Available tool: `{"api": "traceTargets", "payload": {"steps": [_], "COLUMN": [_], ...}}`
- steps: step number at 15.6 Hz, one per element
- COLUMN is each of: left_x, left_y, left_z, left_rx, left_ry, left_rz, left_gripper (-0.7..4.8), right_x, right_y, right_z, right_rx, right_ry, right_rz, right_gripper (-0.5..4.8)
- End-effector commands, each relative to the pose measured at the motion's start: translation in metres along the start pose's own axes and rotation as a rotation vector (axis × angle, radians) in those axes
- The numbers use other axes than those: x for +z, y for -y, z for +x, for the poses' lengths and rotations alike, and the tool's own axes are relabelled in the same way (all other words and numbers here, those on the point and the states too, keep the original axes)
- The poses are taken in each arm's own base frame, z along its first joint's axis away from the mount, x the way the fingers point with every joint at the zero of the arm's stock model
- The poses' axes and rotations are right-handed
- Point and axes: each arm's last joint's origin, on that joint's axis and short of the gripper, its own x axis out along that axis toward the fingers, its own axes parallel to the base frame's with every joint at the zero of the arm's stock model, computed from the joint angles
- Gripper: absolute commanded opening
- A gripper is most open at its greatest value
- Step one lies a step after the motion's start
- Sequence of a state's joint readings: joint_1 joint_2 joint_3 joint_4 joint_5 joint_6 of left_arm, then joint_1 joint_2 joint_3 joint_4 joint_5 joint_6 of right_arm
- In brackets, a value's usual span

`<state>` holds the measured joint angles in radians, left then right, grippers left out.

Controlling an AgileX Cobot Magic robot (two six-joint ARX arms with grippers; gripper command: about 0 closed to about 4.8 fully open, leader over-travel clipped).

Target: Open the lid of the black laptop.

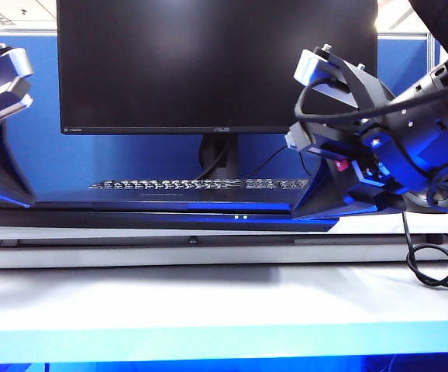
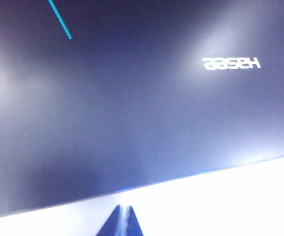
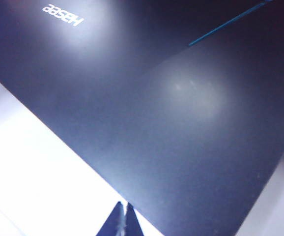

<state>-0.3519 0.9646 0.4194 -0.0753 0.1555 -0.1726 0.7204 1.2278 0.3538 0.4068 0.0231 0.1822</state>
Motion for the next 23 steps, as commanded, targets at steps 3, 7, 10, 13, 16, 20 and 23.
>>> {"api": "traceTargets", "payload": {"steps": [3, 7, 10, 13, 16, 20, 23], "left_x": [0.0004, -0.0022, -0.0008, -0.0005, 0.0025, 0.0032, 0.0022], "left_y": [-0.0003, -0.0017, -0.0015, -0.0026, -0.0025, -0.0024, -0.002], "left_z": [0.0, 0.0062, 0.0062, 0.0063, 0.0063, 0.0066, 0.0066], "left_rx": [0.014, 0.017, 0.015, 0.052, 0.061, 0.06, 0.041], "left_ry": [0.005, -0.025, -0.011, -0.004, 0.028, 0.035, 0.023], "left_rz": [0.01, 0.008, 0.006, 0.007, 0.011, 0.011, 0.007], "left_gripper": [0.2, 0.2, 0.2, 0.2, 0.2, 0.2, 0.2], "right_x": [0.01, 0.0099, 0.0098, 0.0096, 0.0097, 0.0097, 0.0103], "right_y": [-0.0005, -0.0004, -0.0004, -0.0005, -0.0004, -0.0004, -0.0005], "right_z": [-0.0007, -0.0007, -0.0007, -0.0007, -0.0007, -0.0007, -0.0008], "right_rx": [-0.008, -0.008, -0.008, -0.008, -0.008, -0.009, -0.007], "right_ry": [0.081, 0.081, 0.079, 0.078, 0.078, 0.078, 0.085], "right_rz": [0.002, 0.002, 0.002, 0.001, 0.002, 0.002, 0.002], "right_gripper": [-0.06, -0.07, -0.06, -0.06, -0.07, -0.06, -0.06]}}
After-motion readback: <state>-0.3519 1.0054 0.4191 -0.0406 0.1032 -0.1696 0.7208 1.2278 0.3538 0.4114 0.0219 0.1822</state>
